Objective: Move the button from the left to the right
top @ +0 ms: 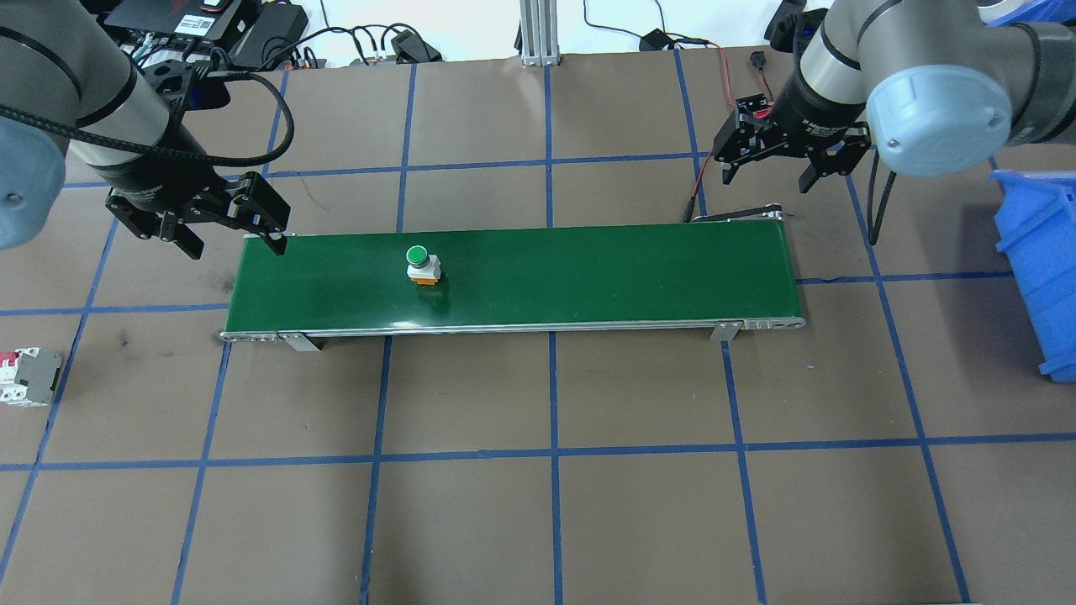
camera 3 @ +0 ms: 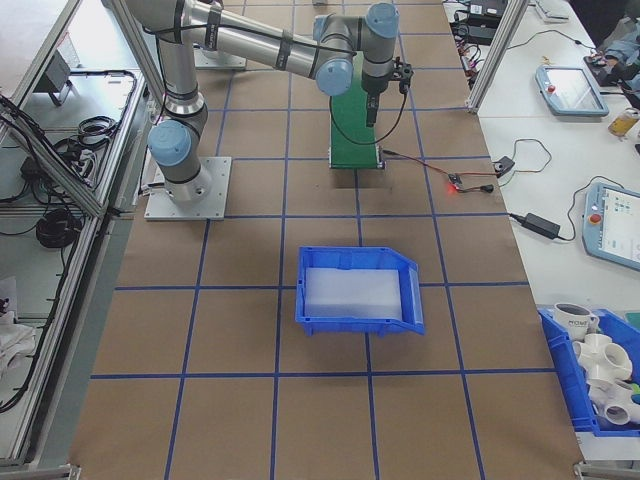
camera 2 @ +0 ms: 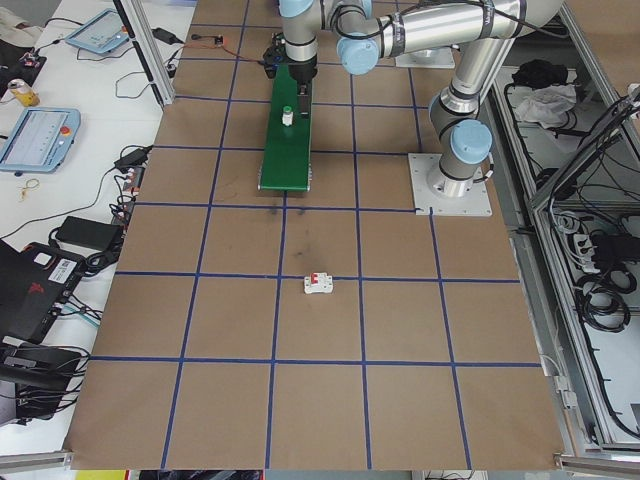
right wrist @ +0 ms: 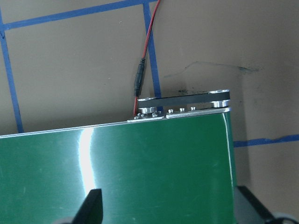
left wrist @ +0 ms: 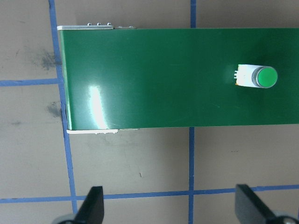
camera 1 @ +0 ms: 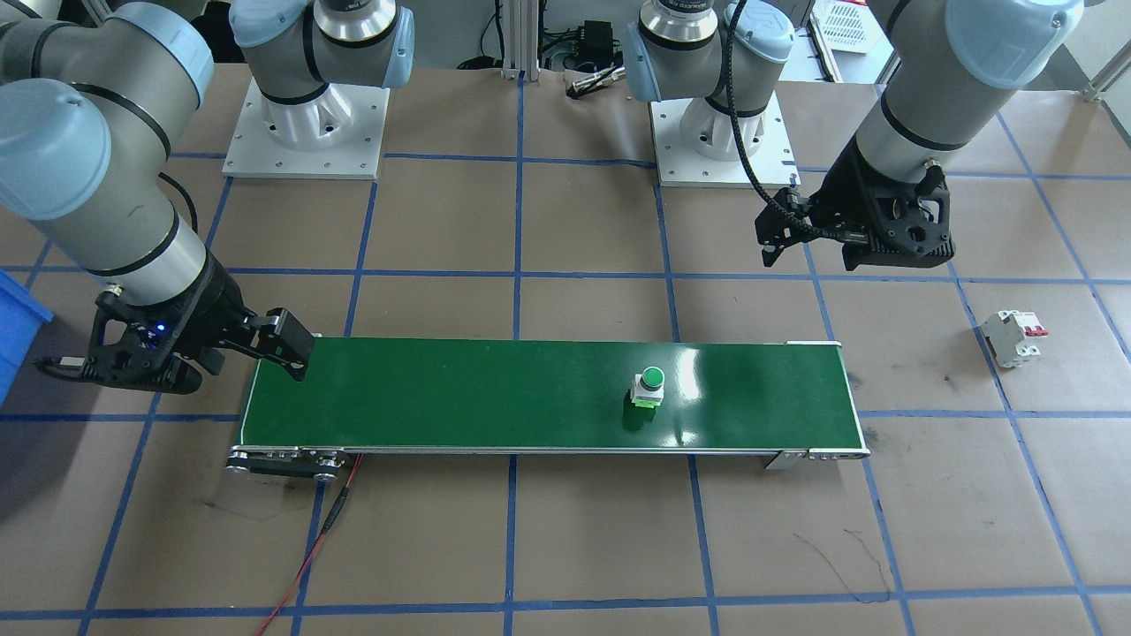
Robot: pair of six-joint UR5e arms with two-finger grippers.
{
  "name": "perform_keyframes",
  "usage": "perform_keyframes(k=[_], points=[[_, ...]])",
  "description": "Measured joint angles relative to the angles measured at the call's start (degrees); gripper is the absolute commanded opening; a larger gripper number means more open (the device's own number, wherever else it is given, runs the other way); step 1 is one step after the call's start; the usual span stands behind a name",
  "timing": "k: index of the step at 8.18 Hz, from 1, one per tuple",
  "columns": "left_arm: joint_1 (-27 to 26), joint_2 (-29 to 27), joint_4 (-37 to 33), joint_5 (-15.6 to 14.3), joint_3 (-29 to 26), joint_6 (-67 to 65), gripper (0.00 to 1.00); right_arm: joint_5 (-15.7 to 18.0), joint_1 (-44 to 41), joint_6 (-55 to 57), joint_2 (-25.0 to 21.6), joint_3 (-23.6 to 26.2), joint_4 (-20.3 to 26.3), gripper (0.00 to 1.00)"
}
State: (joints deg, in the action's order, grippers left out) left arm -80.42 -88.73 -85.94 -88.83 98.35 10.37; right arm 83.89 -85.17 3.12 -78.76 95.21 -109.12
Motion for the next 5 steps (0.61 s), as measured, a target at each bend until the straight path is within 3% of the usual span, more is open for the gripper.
perform_keyframes(k=[5], points=[[0.3,0.3,0.2,-0.2,0.3,0.0,1.00,-1.8,-5.4,10.1,0.5,2.6,-5.2,1.00]])
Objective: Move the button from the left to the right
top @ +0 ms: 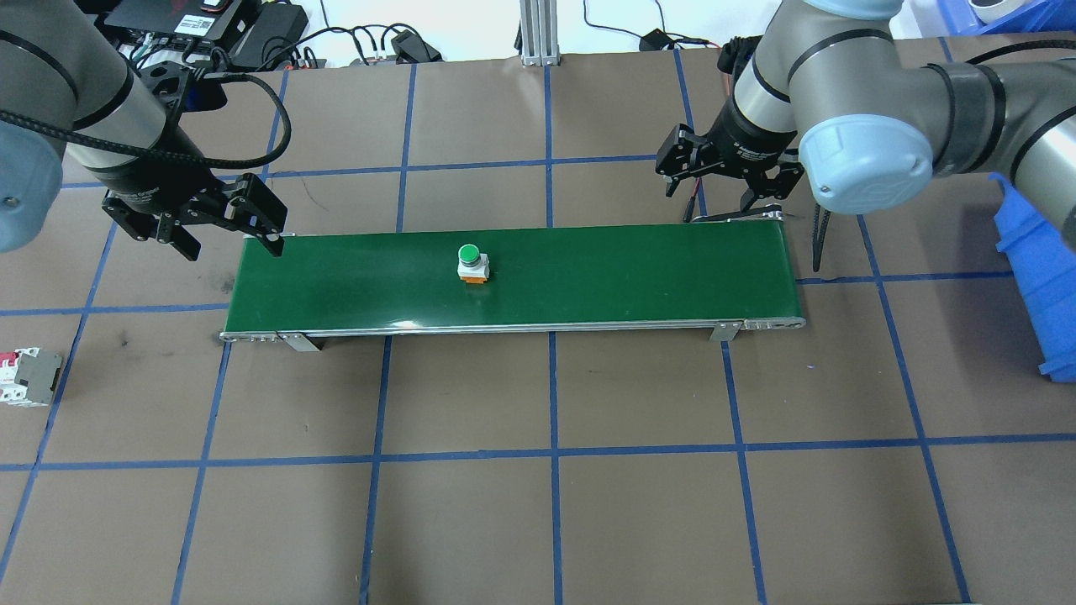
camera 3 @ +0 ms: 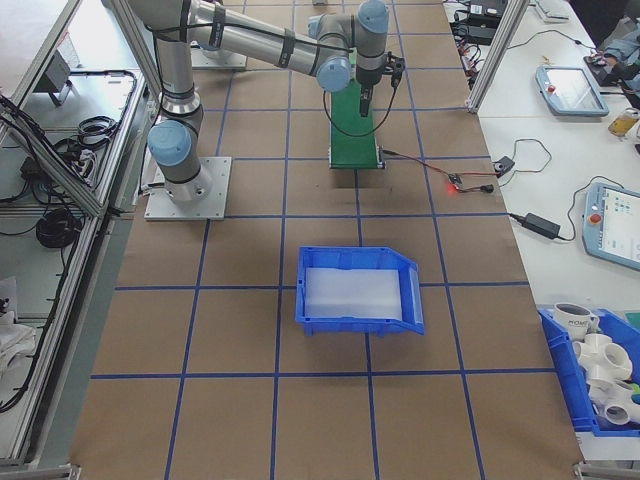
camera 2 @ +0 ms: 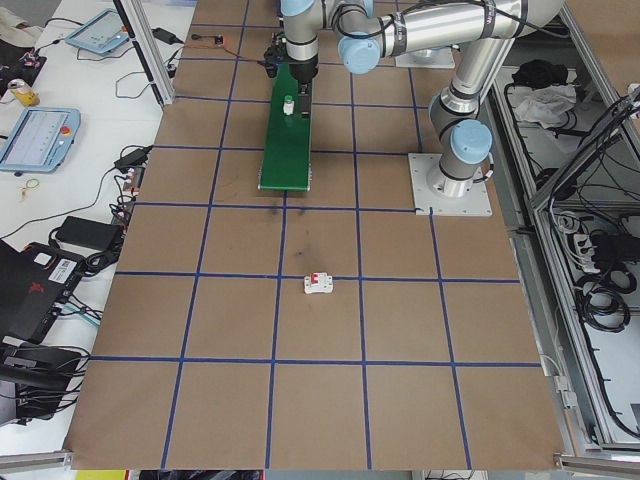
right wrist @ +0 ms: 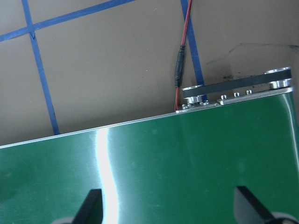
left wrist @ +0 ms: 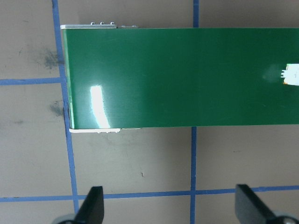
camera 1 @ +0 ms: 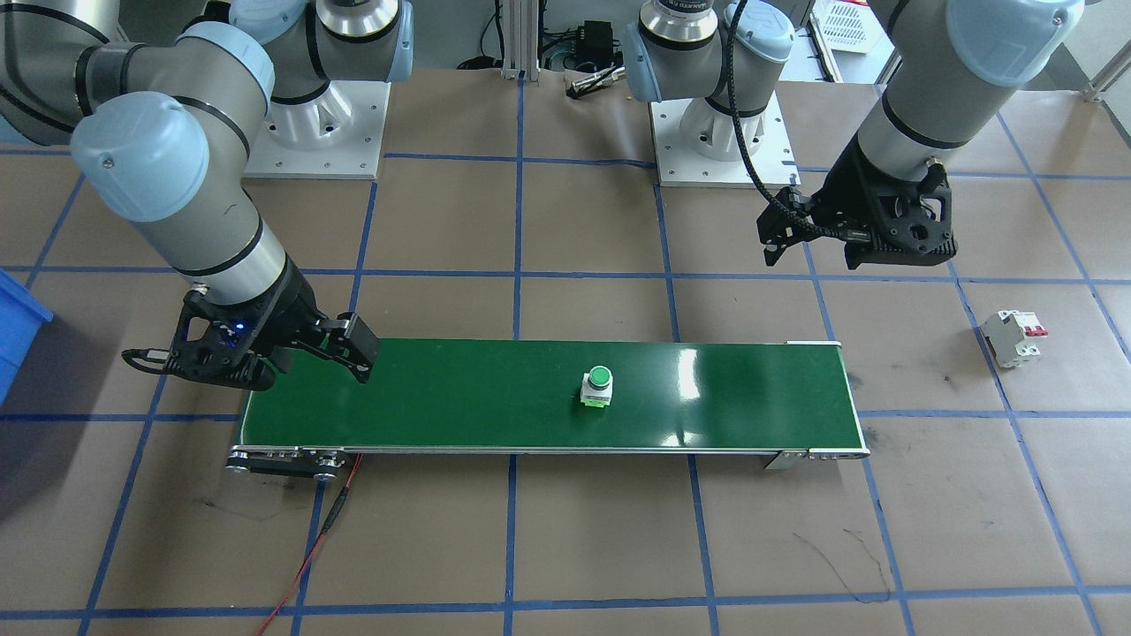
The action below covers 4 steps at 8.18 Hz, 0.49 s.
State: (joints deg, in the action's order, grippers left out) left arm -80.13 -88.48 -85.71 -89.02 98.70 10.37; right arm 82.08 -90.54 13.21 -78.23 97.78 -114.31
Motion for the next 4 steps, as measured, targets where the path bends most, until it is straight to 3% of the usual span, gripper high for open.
perform_keyframes(k=[4], points=[[0.3,-0.2,0.1,0.1,0.3,0.0,1.00,0.0,-5.0,7.7,2.2,0.0,-5.7,1.00]])
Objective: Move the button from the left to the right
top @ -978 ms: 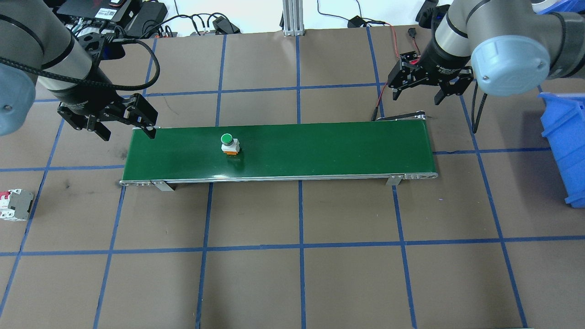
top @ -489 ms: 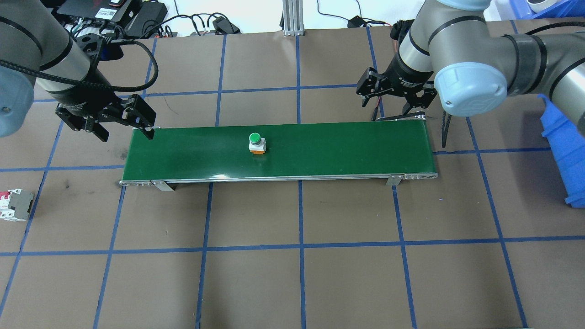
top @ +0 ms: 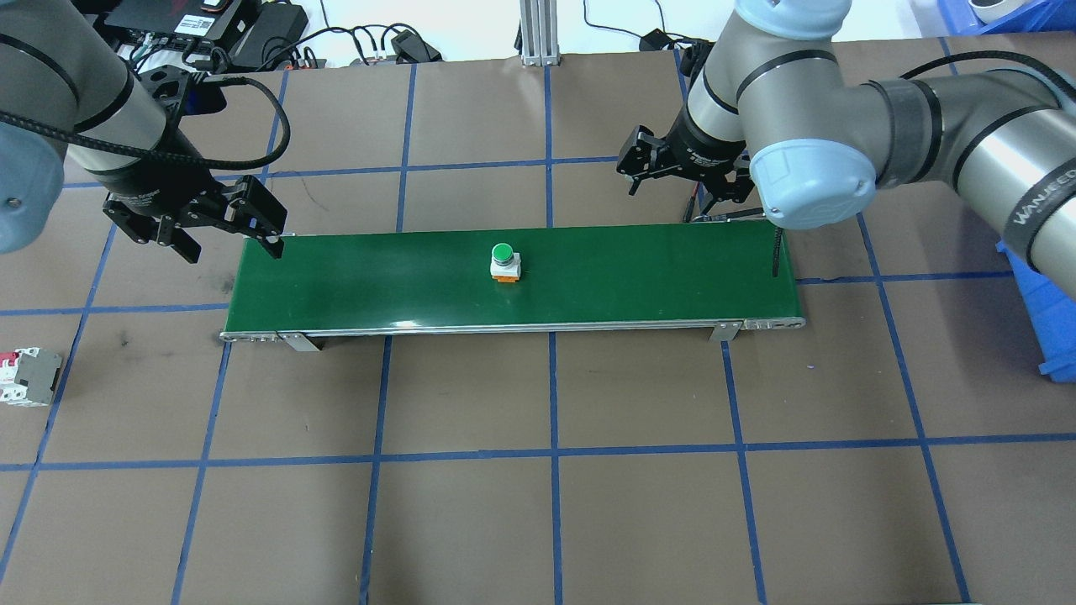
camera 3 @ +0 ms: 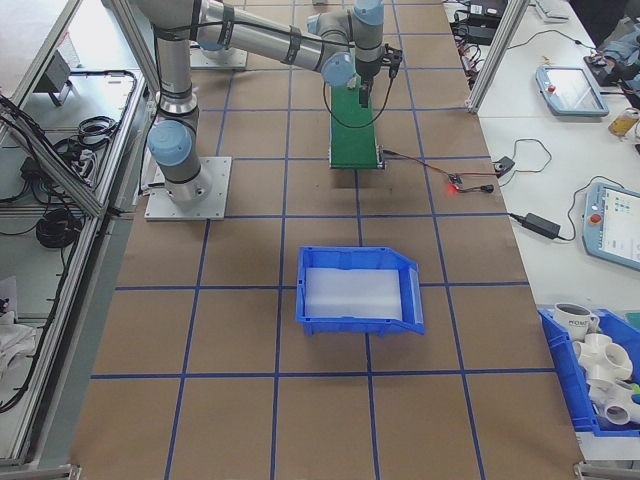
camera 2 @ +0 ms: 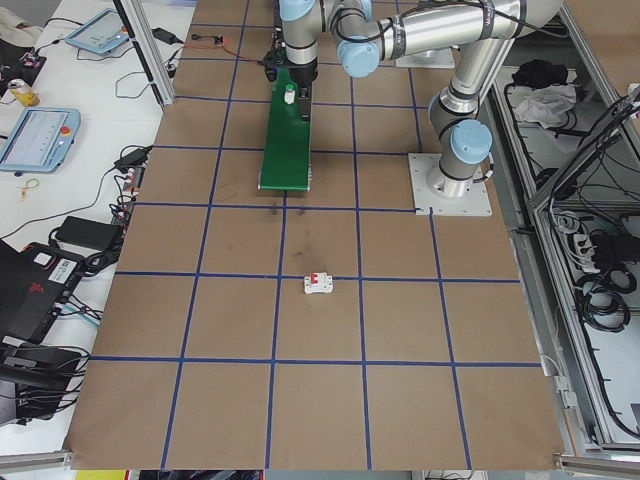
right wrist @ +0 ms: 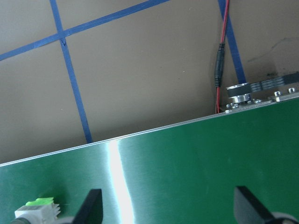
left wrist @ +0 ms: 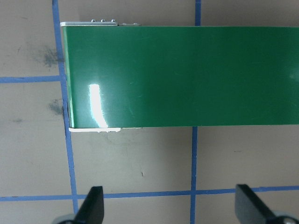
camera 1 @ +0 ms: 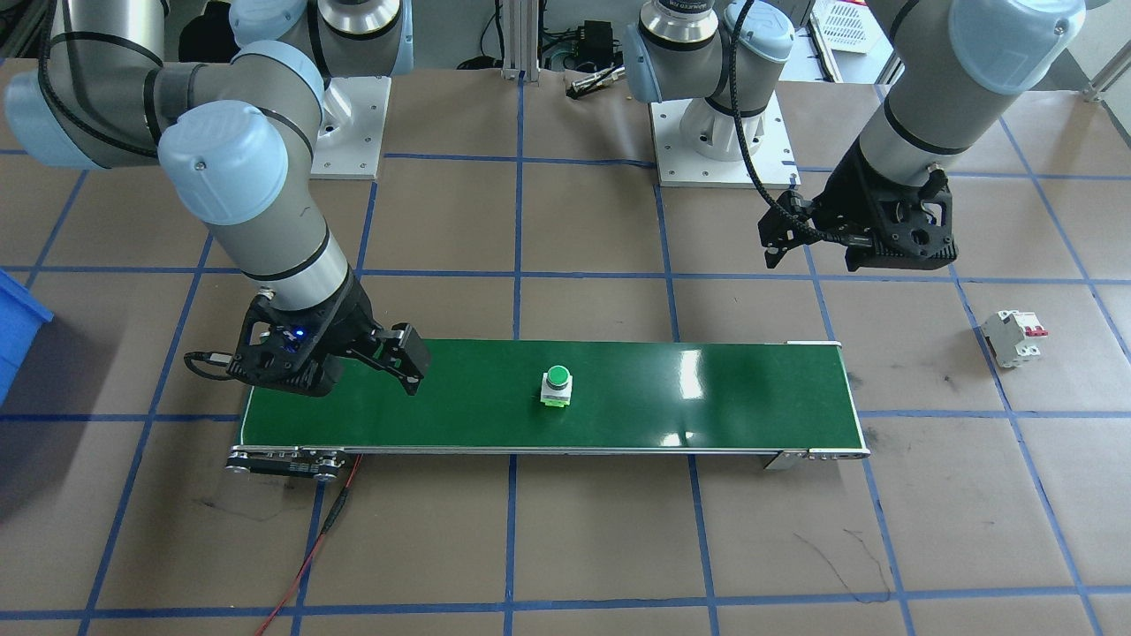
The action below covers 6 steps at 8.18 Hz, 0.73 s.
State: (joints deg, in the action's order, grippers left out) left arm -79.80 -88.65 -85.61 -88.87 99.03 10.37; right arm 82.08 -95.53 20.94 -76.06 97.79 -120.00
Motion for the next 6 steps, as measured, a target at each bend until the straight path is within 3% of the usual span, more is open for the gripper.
perform_keyframes(k=[6], points=[[0.0,0.1,0.0,0.0,0.0,0.0,1.00,1.4,-7.4,13.4,3.1,0.1,-0.7,0.99]])
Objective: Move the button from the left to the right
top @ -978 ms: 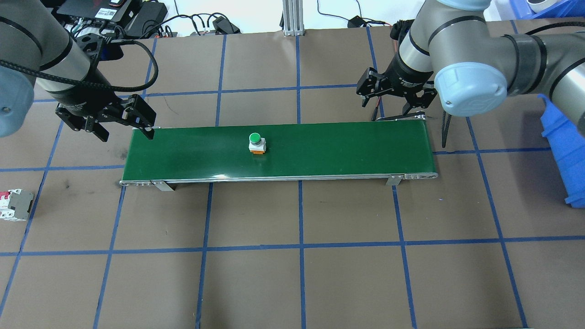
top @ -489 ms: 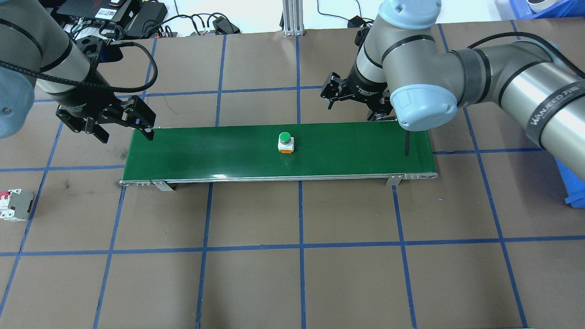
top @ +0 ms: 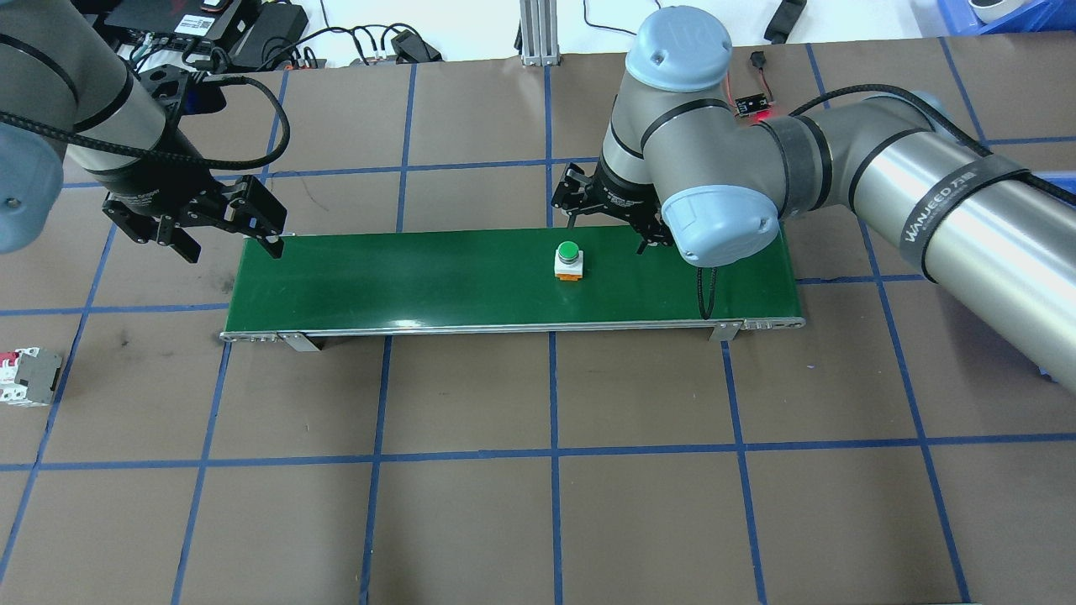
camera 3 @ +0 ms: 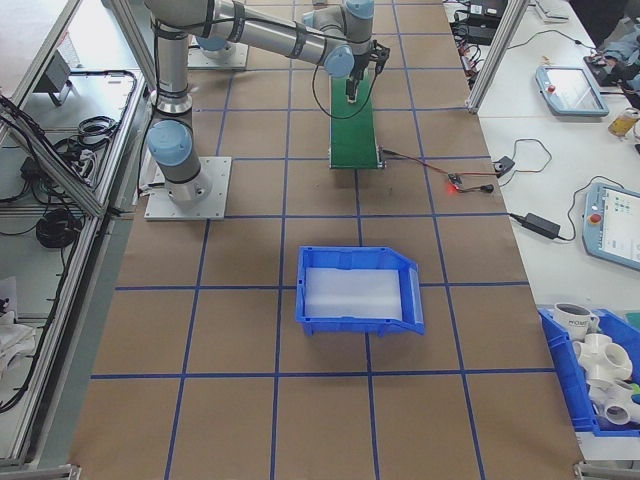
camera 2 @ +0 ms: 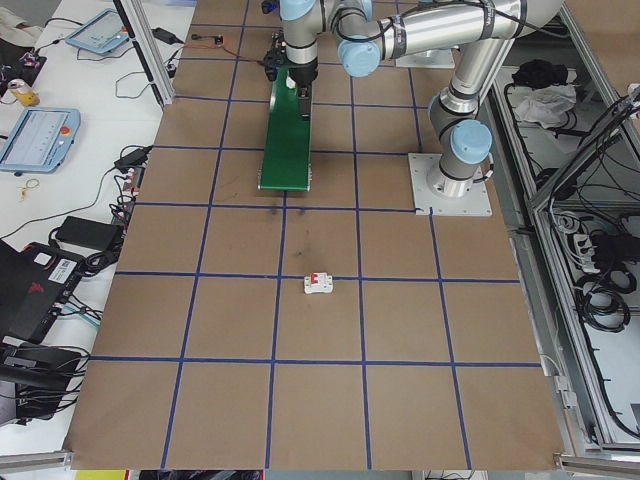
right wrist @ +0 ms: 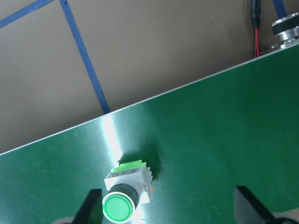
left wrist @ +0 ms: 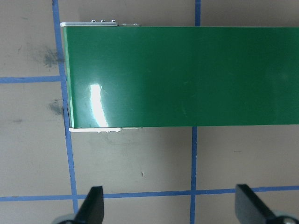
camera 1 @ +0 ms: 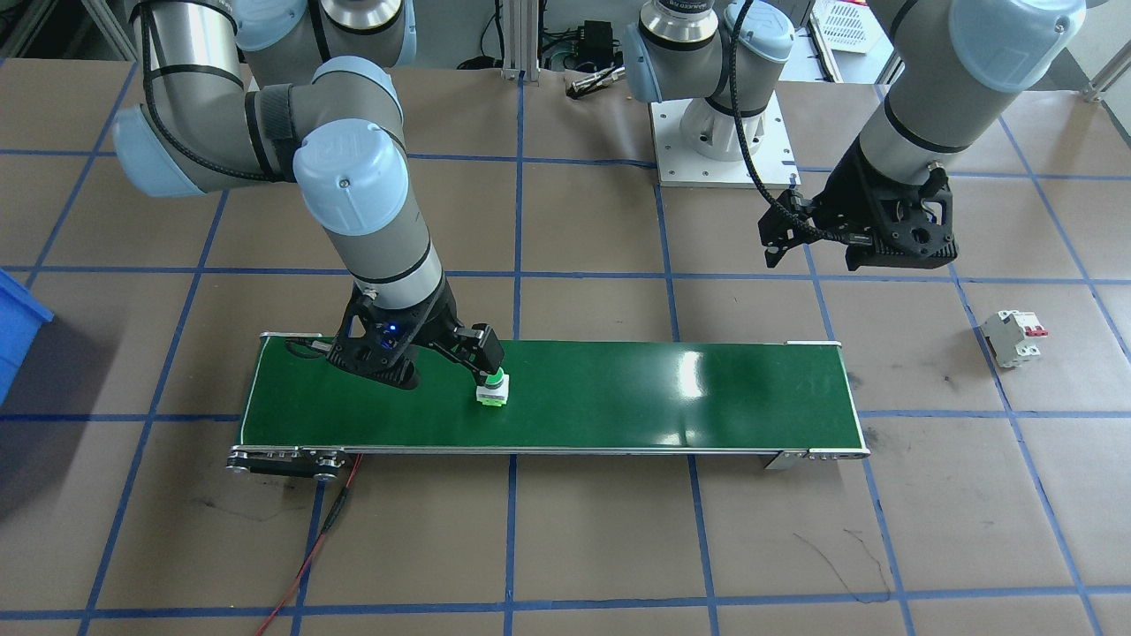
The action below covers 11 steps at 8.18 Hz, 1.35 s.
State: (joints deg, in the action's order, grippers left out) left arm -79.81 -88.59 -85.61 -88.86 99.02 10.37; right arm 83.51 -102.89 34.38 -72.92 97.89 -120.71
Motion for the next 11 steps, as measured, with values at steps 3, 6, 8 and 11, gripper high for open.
perform_keyframes(k=[3,6,8,11], points=[[0.0,0.0,0.0,0.0,0.0,0.0,1.00,3.4,-0.3,-1.0,2.0,0.0,0.0,0.58],[0.0,-0.1,0.0,0.0,0.0,-0.1,1.00,7.9,-0.1,-5.4,3.6,0.0,1.2,0.00],[0.0,-0.1,0.0,0.0,0.0,-0.2,1.00,8.8,1.4,-8.9,2.9,-0.4,3.6,0.00],[0.0,-0.1,0.0,0.0,0.0,-0.3,1.00,8.5,11.0,-22.8,-1.1,-1.4,6.4,0.00]])
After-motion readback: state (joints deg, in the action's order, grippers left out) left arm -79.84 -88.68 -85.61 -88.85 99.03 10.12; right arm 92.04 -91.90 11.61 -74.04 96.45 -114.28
